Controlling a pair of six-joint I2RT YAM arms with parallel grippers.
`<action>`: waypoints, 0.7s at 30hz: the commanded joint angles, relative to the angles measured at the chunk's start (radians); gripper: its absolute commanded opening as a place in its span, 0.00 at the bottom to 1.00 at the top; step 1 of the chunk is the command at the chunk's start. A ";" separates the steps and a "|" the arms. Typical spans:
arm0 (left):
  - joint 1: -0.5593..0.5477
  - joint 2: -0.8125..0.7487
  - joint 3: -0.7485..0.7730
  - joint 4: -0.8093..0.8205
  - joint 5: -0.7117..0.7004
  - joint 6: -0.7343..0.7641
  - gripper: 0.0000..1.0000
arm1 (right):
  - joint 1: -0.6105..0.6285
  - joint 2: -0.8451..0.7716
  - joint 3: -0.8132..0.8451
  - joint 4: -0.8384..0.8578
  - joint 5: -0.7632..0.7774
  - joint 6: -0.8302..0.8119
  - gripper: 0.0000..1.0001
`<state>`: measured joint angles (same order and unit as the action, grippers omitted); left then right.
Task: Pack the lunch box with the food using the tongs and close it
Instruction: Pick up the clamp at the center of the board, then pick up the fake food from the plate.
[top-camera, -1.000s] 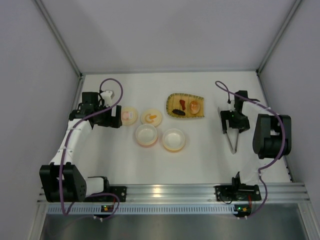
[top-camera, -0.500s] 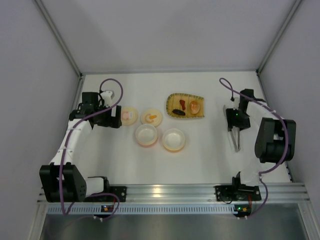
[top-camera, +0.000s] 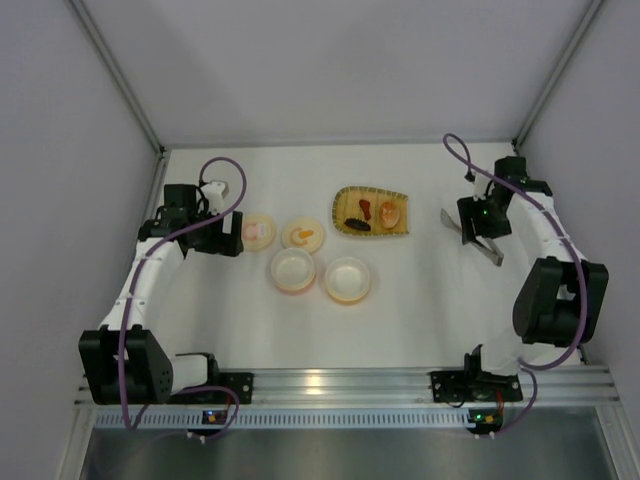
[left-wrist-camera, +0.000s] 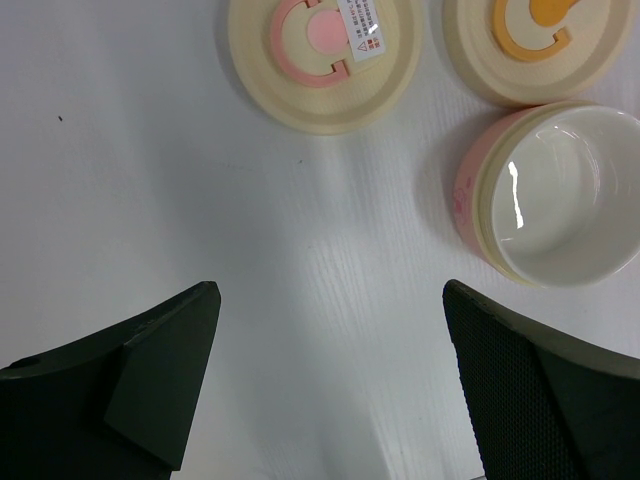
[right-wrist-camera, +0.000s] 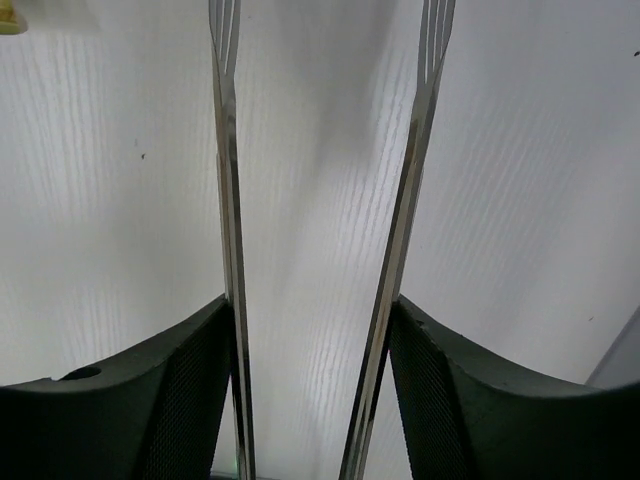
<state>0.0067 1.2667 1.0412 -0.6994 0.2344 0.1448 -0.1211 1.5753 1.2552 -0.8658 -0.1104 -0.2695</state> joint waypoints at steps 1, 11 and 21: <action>-0.001 -0.027 0.011 0.015 0.000 0.010 0.98 | -0.014 -0.054 0.081 -0.101 -0.066 -0.068 0.58; 0.001 -0.027 0.014 0.020 0.009 0.009 0.98 | -0.020 -0.119 0.161 -0.203 -0.207 -0.168 0.49; -0.001 -0.030 0.037 0.001 0.036 0.007 0.98 | -0.015 -0.166 0.282 -0.298 -0.414 -0.278 0.52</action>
<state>0.0067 1.2652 1.0416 -0.7044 0.2462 0.1452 -0.1223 1.4403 1.4696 -1.0962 -0.4164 -0.4938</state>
